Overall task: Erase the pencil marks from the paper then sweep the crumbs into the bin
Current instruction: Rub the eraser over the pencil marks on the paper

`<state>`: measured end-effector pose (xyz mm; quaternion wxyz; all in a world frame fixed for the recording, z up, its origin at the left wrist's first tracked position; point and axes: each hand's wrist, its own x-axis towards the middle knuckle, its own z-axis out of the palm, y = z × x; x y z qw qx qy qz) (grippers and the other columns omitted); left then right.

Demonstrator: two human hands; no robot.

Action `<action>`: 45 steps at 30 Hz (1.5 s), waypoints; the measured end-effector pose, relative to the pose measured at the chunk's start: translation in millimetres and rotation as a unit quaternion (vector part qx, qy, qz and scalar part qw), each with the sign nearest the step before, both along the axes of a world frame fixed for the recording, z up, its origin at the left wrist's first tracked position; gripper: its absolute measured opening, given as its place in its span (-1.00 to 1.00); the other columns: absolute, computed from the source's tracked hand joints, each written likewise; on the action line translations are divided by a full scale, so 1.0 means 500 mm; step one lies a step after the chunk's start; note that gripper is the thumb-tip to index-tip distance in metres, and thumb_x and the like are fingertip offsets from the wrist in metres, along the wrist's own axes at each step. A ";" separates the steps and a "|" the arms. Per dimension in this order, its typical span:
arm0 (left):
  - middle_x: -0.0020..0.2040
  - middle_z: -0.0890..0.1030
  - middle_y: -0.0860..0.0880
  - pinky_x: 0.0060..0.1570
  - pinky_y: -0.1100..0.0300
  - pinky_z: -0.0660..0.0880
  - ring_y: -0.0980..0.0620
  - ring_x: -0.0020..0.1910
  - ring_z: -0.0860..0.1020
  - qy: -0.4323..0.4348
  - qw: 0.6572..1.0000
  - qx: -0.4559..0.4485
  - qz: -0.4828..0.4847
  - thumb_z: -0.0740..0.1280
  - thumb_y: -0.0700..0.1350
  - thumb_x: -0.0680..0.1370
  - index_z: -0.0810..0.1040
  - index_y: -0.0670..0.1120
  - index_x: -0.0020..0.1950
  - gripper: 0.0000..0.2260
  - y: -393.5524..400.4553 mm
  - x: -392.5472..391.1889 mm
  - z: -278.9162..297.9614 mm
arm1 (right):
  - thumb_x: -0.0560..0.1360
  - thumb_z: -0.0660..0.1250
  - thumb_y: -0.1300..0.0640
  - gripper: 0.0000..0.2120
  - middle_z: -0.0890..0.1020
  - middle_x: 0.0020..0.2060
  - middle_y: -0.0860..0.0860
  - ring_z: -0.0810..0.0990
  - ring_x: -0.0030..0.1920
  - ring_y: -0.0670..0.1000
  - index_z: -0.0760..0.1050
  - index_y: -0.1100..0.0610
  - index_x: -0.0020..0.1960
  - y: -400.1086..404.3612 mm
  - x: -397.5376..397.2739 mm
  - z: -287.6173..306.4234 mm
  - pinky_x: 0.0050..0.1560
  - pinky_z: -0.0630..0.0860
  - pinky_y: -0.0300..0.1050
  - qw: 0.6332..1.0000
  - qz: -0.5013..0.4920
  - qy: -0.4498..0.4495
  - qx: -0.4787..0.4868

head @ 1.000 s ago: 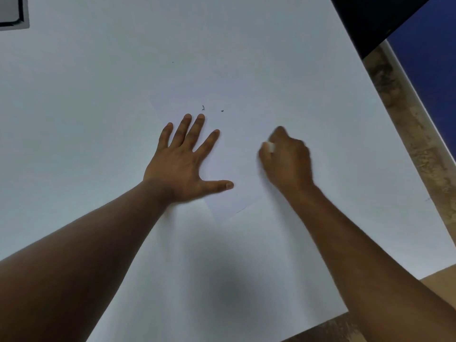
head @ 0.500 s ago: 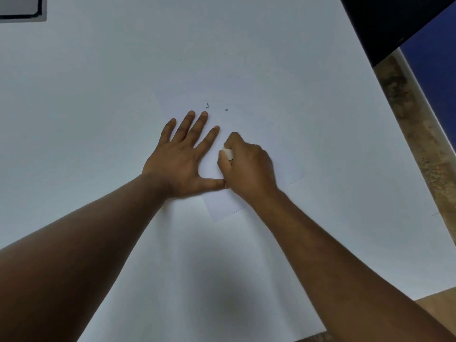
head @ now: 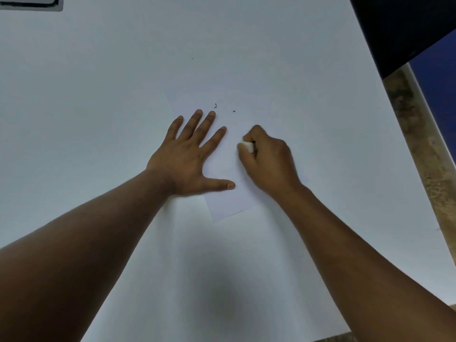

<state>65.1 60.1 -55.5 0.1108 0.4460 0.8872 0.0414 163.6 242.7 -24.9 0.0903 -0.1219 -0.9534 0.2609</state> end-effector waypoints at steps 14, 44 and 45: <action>0.67 -0.29 -0.02 0.60 -0.16 -0.22 0.00 0.62 -0.36 -0.005 1.000 -0.009 0.012 -0.12 0.70 0.34 -0.20 0.10 0.68 0.07 -0.002 0.010 0.005 | 0.57 0.28 0.09 -0.87 0.65 -0.30 -0.05 0.54 -0.35 -0.08 0.60 0.02 -0.08 0.063 0.013 -0.006 -0.30 0.43 -0.17 0.920 -0.227 0.009 -0.318; -0.11 0.70 0.02 -0.03 0.00 0.55 0.04 -0.15 0.62 -0.155 0.879 0.381 0.239 0.33 -0.09 0.60 0.73 -0.05 -0.01 -0.83 0.212 0.113 0.035 | 0.65 0.21 -0.02 -0.70 0.58 -0.38 -0.02 0.44 -0.44 -0.07 0.58 0.15 -0.08 0.079 0.035 -0.012 -0.40 0.43 -0.20 0.857 -0.192 0.014 -0.478; -0.13 0.69 0.04 -0.04 0.00 0.55 0.06 -0.15 0.61 -0.160 0.876 0.384 0.245 0.33 -0.09 0.60 0.72 -0.06 -0.03 -0.84 0.214 0.114 0.035 | 0.64 0.20 -0.03 -0.68 0.57 -0.38 -0.02 0.44 -0.44 -0.07 0.59 0.16 -0.07 0.079 0.034 -0.013 -0.39 0.43 -0.19 0.857 -0.192 0.013 -0.477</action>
